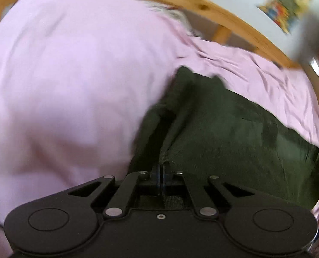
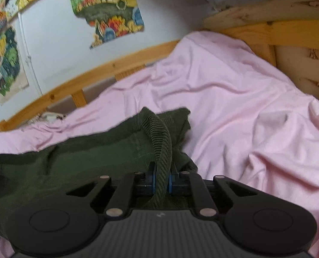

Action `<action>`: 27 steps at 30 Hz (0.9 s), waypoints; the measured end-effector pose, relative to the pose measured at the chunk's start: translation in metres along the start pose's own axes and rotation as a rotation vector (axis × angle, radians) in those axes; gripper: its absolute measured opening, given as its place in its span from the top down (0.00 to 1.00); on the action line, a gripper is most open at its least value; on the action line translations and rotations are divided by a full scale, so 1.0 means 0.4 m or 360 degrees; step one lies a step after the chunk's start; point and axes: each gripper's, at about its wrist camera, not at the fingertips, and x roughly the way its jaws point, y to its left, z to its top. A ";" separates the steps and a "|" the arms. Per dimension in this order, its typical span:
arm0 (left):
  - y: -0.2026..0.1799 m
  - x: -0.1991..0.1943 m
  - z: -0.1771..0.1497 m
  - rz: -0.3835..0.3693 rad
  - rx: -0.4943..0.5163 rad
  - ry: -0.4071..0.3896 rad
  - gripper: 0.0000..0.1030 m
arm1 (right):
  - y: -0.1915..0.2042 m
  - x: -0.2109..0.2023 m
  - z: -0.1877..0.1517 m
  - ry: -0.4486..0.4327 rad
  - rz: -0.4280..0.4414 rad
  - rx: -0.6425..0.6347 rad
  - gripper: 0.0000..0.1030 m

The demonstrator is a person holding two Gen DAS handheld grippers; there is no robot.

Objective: Fold large clothes

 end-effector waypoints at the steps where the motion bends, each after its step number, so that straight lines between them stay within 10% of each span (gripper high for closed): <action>1: -0.001 0.005 -0.003 0.0018 -0.0003 0.0007 0.99 | -0.001 0.003 -0.004 0.0012 -0.0003 -0.0006 0.89; 5: -0.026 0.012 -0.006 0.0036 0.0115 -0.0036 0.97 | -0.006 -0.015 -0.005 -0.0006 0.0041 0.0011 0.81; 9: -0.024 -0.036 -0.018 -0.0009 0.0098 -0.0012 0.50 | -0.011 -0.034 -0.011 0.0032 0.0124 0.0062 0.54; 14: -0.035 -0.034 -0.071 0.0093 0.0212 0.0148 0.62 | 0.017 -0.043 -0.033 0.0133 0.0110 -0.0031 0.49; 18: -0.071 0.008 -0.083 0.0141 0.0386 0.0195 1.00 | 0.011 -0.044 -0.029 0.0113 0.0079 0.0005 0.90; 24: -0.072 -0.067 -0.074 0.0281 0.0402 -0.0122 1.00 | 0.018 -0.088 -0.011 -0.0023 0.0117 0.0001 0.95; 27: -0.039 -0.085 -0.057 0.0167 0.0266 -0.0136 1.00 | 0.010 -0.072 -0.017 0.0026 0.0101 0.0022 0.95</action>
